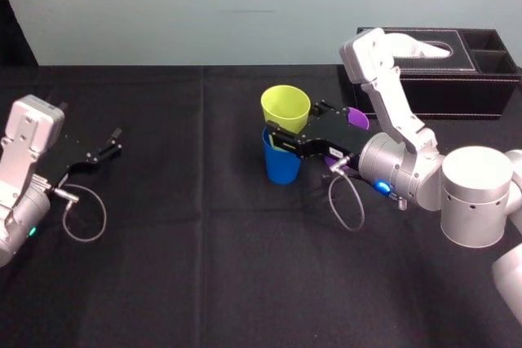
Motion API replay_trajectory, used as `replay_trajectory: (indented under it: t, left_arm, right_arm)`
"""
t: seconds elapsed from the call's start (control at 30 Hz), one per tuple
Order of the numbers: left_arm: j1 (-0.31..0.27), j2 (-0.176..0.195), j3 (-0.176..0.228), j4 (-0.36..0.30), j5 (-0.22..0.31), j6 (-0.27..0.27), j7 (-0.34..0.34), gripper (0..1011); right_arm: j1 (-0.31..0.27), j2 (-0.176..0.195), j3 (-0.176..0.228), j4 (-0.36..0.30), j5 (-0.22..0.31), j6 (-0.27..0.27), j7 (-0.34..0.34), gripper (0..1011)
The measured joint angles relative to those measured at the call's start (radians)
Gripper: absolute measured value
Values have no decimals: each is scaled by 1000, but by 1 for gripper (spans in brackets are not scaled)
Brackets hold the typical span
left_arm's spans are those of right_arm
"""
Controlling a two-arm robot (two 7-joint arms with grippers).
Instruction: Stack the three plastic cups sequentially using one hand.
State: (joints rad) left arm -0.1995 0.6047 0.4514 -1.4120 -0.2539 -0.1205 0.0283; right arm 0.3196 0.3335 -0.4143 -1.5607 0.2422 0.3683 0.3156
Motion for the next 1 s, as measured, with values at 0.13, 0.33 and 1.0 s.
replay_trajectory:
  t: [0.13,0.33,1.0]
  left_arm:
    - [0,0,0,0,0,0,0,1011]
    - [0,0,0,0,0,0,0,1011]
    - [0,0,0,0,0,0,0,1011]
  right_arm:
    - [0,-1,0,2,-2,2,-1,730]
    - [0,0,0,1,-2,2,-1,731]
    - [-3,4,6,-12,2,-4,-1,1003]
